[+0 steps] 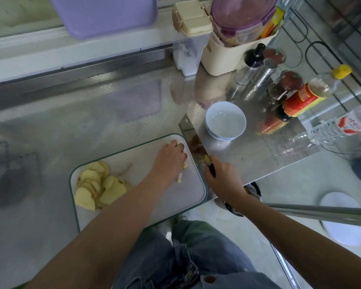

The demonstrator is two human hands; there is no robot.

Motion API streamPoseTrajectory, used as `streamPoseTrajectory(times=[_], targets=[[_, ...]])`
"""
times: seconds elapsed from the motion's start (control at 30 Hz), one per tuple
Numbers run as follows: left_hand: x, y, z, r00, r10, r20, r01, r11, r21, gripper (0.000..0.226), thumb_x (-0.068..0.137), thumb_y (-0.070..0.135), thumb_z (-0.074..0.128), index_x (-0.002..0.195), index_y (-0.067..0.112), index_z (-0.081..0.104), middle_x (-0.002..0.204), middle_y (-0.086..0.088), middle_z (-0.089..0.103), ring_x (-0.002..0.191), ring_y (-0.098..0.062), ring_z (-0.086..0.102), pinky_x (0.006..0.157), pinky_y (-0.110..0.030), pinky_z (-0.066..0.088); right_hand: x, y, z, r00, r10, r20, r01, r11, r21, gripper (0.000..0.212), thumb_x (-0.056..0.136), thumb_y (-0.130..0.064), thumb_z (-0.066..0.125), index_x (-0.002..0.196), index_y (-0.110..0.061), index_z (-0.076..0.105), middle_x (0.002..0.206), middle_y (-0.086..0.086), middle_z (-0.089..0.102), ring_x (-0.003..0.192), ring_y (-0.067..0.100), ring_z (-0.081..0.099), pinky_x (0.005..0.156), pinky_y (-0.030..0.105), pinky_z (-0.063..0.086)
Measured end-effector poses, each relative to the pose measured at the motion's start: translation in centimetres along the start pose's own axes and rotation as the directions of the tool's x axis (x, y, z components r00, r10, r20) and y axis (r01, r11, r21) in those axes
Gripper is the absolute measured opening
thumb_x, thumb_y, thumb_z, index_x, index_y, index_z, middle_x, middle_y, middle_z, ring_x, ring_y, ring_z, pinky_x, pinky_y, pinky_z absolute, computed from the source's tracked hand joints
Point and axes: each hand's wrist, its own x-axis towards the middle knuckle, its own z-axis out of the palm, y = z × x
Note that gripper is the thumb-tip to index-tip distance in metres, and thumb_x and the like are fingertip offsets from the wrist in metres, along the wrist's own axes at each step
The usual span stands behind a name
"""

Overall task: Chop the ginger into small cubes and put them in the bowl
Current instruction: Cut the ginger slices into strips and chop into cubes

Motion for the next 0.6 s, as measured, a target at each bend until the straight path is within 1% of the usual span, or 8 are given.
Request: streamPoseTrajectory(times=[0.07, 0.13, 0.2, 0.3, 0.43, 0.5, 0.6], targets=[[0.4, 0.2, -0.1, 1.0, 0.026, 0.016, -0.027, 0.998, 0.061, 0.026, 0.089, 0.02, 0.052, 0.111, 0.015, 0.065, 0.115, -0.005, 0.056, 0.114, -0.027, 0.045, 0.088, -0.037, 0.038, 0.0, 0.1, 0.1, 1.0, -0.007, -0.012, 0.007, 1.0, -0.015, 0.016, 0.098, -0.027, 0.047, 0.096, -0.012, 0.052, 0.069, 0.004, 0.058, 0.057, 0.021, 0.052, 0.054, 0.031, 0.043], [0.5, 0.0, -0.1, 0.999, 0.036, 0.017, -0.037, 0.997, 0.065, 0.024, 0.087, 0.023, 0.055, 0.106, 0.015, 0.065, 0.11, -0.006, 0.058, 0.111, -0.027, 0.046, 0.087, -0.037, 0.038, 0.1, 0.4, 0.1, 1.0, -0.005, -0.01, 0.005, 1.0, -0.025, 0.018, 0.098, -0.027, 0.048, 0.096, -0.01, 0.052, 0.07, 0.007, 0.06, 0.058, 0.024, 0.052, 0.056, 0.034, 0.045], [0.5, -0.3, 0.1, 1.0, 0.018, 0.014, -0.019, 0.999, 0.047, 0.026, 0.088, 0.029, 0.055, 0.107, 0.014, 0.063, 0.11, -0.006, 0.058, 0.111, -0.026, 0.046, 0.089, -0.036, 0.037, 0.1, 0.5, 0.1, 1.0, -0.001, -0.004, 0.001, 1.0, -0.001, 0.019, 0.097, -0.027, 0.048, 0.096, -0.009, 0.053, 0.07, 0.007, 0.059, 0.059, 0.024, 0.052, 0.059, 0.035, 0.047], [0.1, -0.5, 0.5, 1.0, -0.006, -0.009, 0.005, 0.999, -0.041, 0.026, 0.089, 0.029, 0.052, 0.108, 0.012, 0.059, 0.111, -0.007, 0.058, 0.112, -0.025, 0.046, 0.09, -0.033, 0.035, 0.3, 0.6, 0.0, 1.0, 0.006, 0.012, -0.006, 0.999, 0.041, 0.017, 0.097, -0.028, 0.048, 0.094, -0.011, 0.053, 0.069, 0.005, 0.058, 0.06, 0.023, 0.053, 0.061, 0.035, 0.047], [-0.4, -0.6, 0.4, 0.989, -0.065, -0.135, 0.032, 0.972, -0.233, 0.016, 0.087, 0.017, 0.058, 0.101, 0.01, 0.06, 0.103, -0.011, 0.061, 0.103, -0.028, 0.05, 0.08, -0.034, 0.038, 0.7, 0.6, 0.1, 1.0, 0.003, 0.02, -0.004, 0.999, 0.048, 0.018, 0.096, -0.026, 0.047, 0.092, -0.009, 0.052, 0.071, 0.01, 0.061, 0.063, 0.027, 0.056, 0.064, 0.043, 0.052], [-0.5, -0.5, 0.3, 0.984, -0.098, -0.149, 0.055, 0.962, -0.266, 0.015, 0.089, 0.016, 0.057, 0.102, 0.01, 0.061, 0.103, -0.009, 0.061, 0.101, -0.026, 0.051, 0.079, -0.032, 0.038, 0.9, 0.6, 0.3, 1.0, -0.001, 0.028, 0.0, 0.999, 0.049, 0.02, 0.097, -0.028, 0.047, 0.094, -0.009, 0.053, 0.073, 0.01, 0.062, 0.065, 0.027, 0.058, 0.067, 0.045, 0.053], [-0.8, -0.4, 0.6, 0.972, -0.17, -0.165, 0.112, 0.943, -0.313, 0.016, 0.092, 0.02, 0.055, 0.102, 0.012, 0.064, 0.101, -0.007, 0.064, 0.1, -0.024, 0.052, 0.077, -0.033, 0.041, 0.8, 0.5, 0.5, 0.999, -0.019, 0.027, 0.018, 0.999, 0.051, 0.021, 0.097, -0.031, 0.046, 0.097, -0.012, 0.054, 0.076, 0.008, 0.064, 0.066, 0.025, 0.06, 0.069, 0.045, 0.055]])
